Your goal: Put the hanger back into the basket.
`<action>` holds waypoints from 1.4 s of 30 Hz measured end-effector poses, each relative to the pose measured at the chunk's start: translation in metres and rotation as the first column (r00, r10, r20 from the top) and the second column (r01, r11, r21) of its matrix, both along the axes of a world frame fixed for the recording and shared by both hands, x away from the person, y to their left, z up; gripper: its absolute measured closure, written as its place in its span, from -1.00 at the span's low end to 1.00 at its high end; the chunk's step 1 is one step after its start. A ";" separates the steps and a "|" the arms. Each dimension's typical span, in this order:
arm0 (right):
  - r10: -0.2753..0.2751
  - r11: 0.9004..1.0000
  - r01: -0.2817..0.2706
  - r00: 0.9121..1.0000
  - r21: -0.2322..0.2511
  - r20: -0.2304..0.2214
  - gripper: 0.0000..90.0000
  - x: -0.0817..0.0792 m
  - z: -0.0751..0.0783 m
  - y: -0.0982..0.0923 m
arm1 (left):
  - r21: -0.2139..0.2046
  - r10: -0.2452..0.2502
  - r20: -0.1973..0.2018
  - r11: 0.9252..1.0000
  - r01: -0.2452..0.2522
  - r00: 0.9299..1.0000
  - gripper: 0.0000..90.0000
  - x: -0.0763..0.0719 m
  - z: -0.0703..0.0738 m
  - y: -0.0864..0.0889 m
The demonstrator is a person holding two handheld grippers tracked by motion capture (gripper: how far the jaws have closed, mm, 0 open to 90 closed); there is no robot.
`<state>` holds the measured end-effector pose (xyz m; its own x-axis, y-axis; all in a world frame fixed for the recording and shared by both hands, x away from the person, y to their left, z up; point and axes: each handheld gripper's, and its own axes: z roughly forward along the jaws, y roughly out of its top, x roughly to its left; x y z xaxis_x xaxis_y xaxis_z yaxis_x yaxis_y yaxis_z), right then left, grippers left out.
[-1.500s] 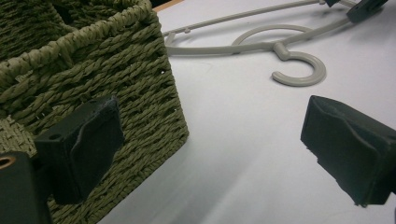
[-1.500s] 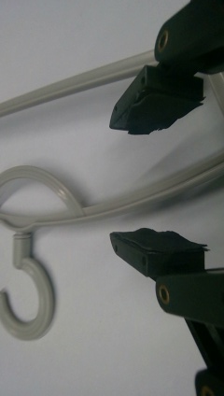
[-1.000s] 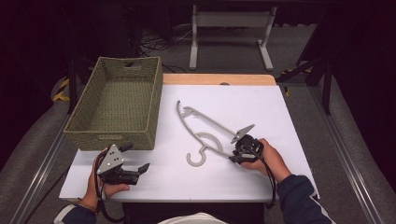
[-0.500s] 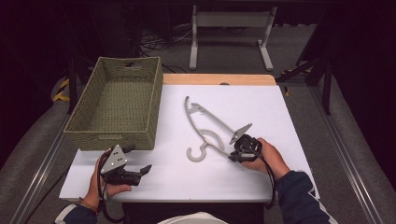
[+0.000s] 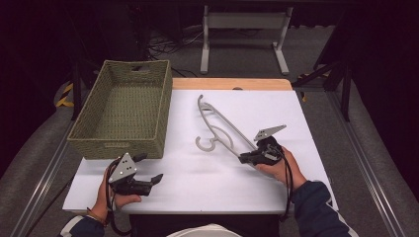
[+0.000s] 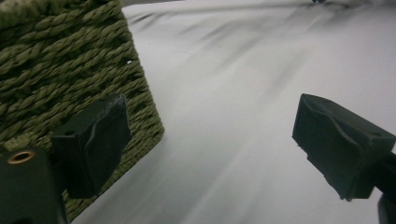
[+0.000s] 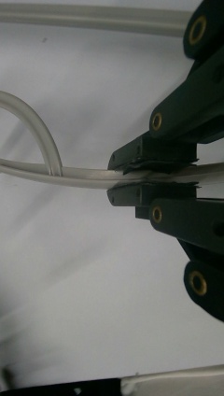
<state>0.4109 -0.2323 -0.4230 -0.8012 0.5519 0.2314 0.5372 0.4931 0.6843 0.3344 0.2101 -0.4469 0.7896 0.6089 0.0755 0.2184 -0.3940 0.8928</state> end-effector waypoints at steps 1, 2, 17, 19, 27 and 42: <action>0.001 1.000 -0.001 1.000 0.016 0.004 0.85 0.000 0.001 0.000 | -0.003 -0.005 -0.002 1.000 0.005 1.000 -0.71 0.001 0.001 -0.002; 0.001 1.000 -0.001 1.000 0.016 0.004 0.85 0.000 0.001 0.000 | -0.003 -0.005 -0.002 1.000 0.005 1.000 -0.70 0.001 0.001 -0.002; -0.074 0.930 0.010 0.984 0.366 0.163 0.85 -0.018 0.024 0.003 | -0.158 -0.124 0.024 0.979 0.126 0.992 -0.45 0.022 0.032 -0.077; -0.093 0.917 0.015 0.980 0.399 0.176 0.85 -0.020 0.026 0.003 | -0.189 -0.144 0.027 0.971 0.147 0.989 -0.39 0.029 0.039 -0.093; -0.097 0.891 -0.014 0.971 0.454 0.220 0.84 -0.027 0.027 0.007 | -0.308 -0.168 0.030 0.936 0.169 0.985 -0.16 0.049 0.048 -0.131; -0.090 0.879 -0.029 0.970 0.476 0.226 0.84 -0.031 0.018 0.020 | -0.399 -0.250 -0.001 0.888 0.228 0.968 0.20 0.065 0.044 -0.156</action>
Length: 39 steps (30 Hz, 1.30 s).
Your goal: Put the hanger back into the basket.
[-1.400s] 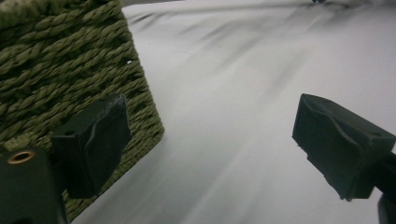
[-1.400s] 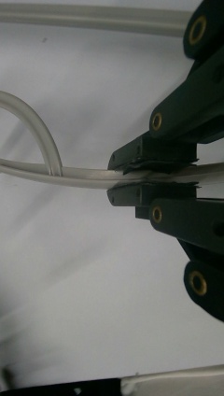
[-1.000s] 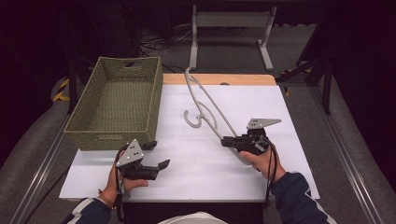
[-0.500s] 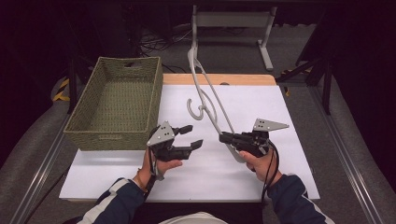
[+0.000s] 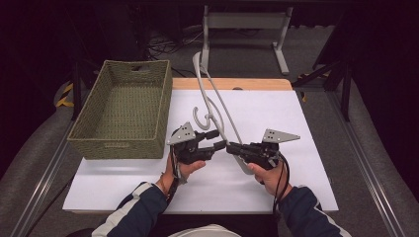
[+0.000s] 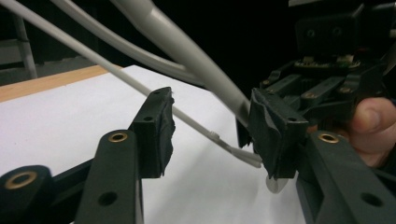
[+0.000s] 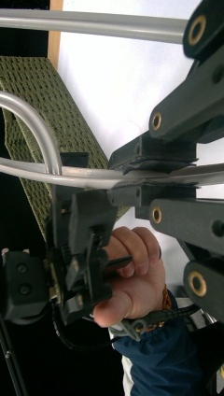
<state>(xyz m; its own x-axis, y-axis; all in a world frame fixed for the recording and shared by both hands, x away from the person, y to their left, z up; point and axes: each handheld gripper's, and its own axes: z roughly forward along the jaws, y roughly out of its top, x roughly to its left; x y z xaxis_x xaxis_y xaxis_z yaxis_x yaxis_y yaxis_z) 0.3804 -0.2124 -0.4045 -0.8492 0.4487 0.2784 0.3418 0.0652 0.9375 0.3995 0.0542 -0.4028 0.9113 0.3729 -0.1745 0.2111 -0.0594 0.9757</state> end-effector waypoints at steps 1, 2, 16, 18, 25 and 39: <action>0.000 1.000 0.000 1.000 -0.004 -0.002 0.84 0.000 -0.001 0.001 | -0.007 -0.007 -0.009 1.000 0.006 1.000 0.23 0.000 0.000 0.000; 0.005 1.000 -0.005 1.000 -0.014 0.002 0.84 -0.001 -0.001 0.002 | -0.006 0.004 -0.010 1.000 -0.004 1.000 0.20 0.001 0.001 0.000; 0.021 0.996 -0.008 0.989 -0.090 0.145 0.84 -0.011 0.001 0.014 | -0.020 -0.078 -0.067 0.997 0.077 0.995 0.28 0.002 0.001 -0.002; 0.014 0.996 -0.001 0.989 -0.088 0.149 0.83 -0.011 0.001 0.014 | -0.002 -0.072 -0.052 0.997 0.072 0.996 0.31 0.002 0.003 -0.001; 0.006 0.989 0.013 0.991 -0.145 0.132 0.68 -0.011 -0.004 0.017 | -0.010 -0.091 -0.026 0.996 0.090 0.996 0.70 0.001 0.007 0.002; 0.019 0.955 0.028 0.988 -0.294 0.155 0.30 -0.034 -0.011 0.006 | 0.040 -0.029 -0.007 0.999 0.029 1.000 0.81 0.000 0.021 0.006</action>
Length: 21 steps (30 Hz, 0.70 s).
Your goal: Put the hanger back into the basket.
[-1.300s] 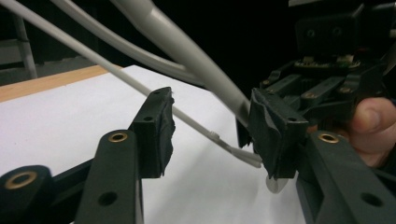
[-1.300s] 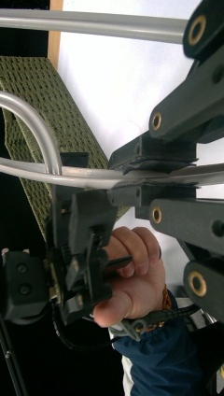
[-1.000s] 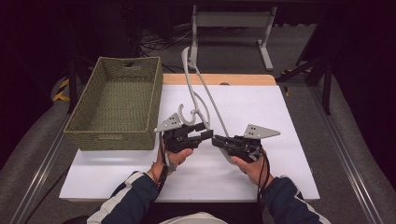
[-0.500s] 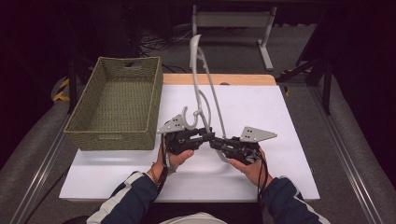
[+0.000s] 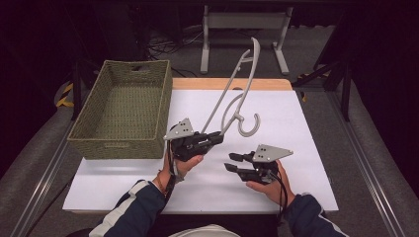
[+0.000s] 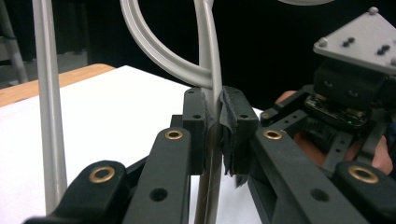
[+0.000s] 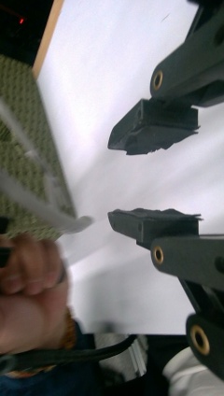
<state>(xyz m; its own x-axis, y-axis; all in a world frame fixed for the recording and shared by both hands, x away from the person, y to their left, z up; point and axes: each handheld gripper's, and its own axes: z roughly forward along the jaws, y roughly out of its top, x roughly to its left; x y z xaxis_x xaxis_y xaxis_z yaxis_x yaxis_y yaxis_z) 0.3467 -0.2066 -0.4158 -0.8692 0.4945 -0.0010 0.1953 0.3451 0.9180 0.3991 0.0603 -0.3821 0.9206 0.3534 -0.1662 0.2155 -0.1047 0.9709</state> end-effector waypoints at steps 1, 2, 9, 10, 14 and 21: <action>-0.016 1.000 0.016 1.000 -0.016 0.002 0.24 -0.002 -0.002 -0.006 | 0.001 0.000 0.001 1.000 0.000 1.000 0.81 0.001 0.001 0.001; -0.024 0.999 0.024 1.000 -0.022 0.000 0.22 -0.003 -0.003 -0.010 | 0.003 0.006 0.012 1.000 -0.006 1.000 0.81 0.001 0.004 0.000; -0.121 0.990 0.121 0.993 -0.066 0.007 0.03 -0.003 -0.011 -0.037 | 0.018 0.022 0.043 1.000 -0.023 0.999 0.82 0.001 0.024 0.000; -0.135 0.988 0.135 0.991 -0.073 0.013 -0.01 -0.002 -0.011 -0.039 | 0.017 0.026 0.051 0.999 -0.027 0.998 0.82 0.001 0.028 0.000; -0.170 0.982 0.171 0.985 -0.077 0.022 -0.12 0.001 -0.012 -0.044 | 0.023 0.054 0.092 0.998 -0.057 0.994 0.82 0.000 0.045 0.004; -0.178 0.980 0.180 0.984 -0.086 0.022 -0.22 0.002 -0.014 -0.042 | 0.029 0.107 0.161 0.993 -0.113 0.981 0.82 0.000 0.072 0.020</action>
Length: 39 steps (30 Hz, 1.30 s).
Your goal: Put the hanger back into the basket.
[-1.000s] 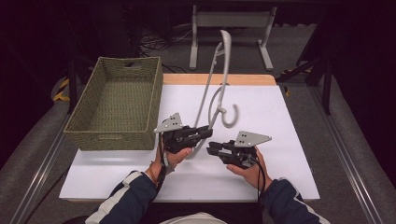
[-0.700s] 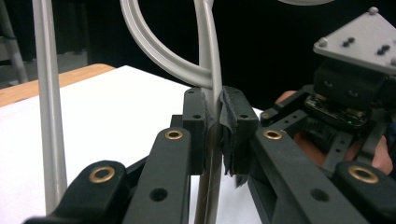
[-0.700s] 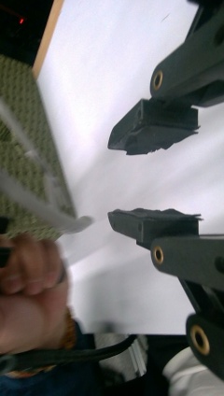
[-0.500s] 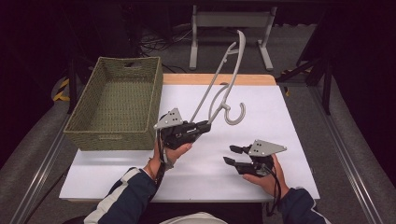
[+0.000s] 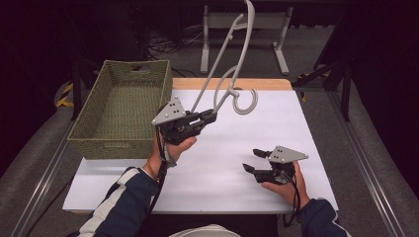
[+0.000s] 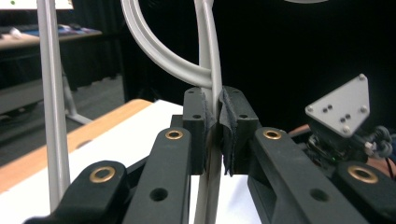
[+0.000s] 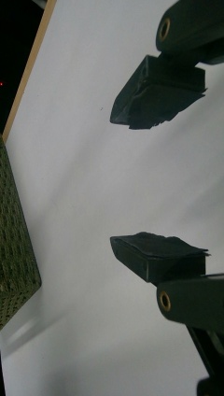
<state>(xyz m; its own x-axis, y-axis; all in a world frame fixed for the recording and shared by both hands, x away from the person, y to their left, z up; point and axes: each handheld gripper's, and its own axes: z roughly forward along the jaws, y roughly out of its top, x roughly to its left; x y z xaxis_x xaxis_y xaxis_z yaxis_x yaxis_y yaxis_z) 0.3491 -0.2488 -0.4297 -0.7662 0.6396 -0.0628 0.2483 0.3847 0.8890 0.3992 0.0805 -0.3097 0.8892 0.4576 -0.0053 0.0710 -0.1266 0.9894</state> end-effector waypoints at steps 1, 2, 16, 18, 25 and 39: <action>0.000 1.000 0.000 1.000 -0.004 0.000 -0.23 0.000 0.000 0.000 | 0.004 0.003 -0.003 1.000 -0.003 1.000 0.82 0.000 0.003 0.003; -0.002 1.000 0.002 1.000 -0.004 0.000 -0.24 0.000 0.000 0.001 | -0.001 0.014 0.006 1.000 -0.014 1.000 0.82 0.001 0.005 0.005; -0.042 0.999 0.042 0.999 -0.004 0.008 -0.39 0.001 0.001 0.000 | 0.071 0.152 0.038 0.985 -0.154 0.988 0.82 0.011 0.018 0.048; -0.043 0.999 0.043 0.999 -0.004 0.007 -0.40 0.001 0.000 0.001 | 0.079 0.172 0.039 0.981 -0.174 0.984 0.82 0.013 0.019 0.056; -0.045 0.999 0.045 0.999 -0.004 0.007 -0.40 0.001 0.000 0.001 | 0.119 0.240 0.046 0.962 -0.244 0.970 0.82 0.022 0.018 0.080; -0.041 0.999 0.041 0.999 -0.016 0.000 -0.41 0.002 -0.002 0.003 | 0.192 0.345 0.026 0.919 -0.344 0.938 0.82 0.047 -0.001 0.125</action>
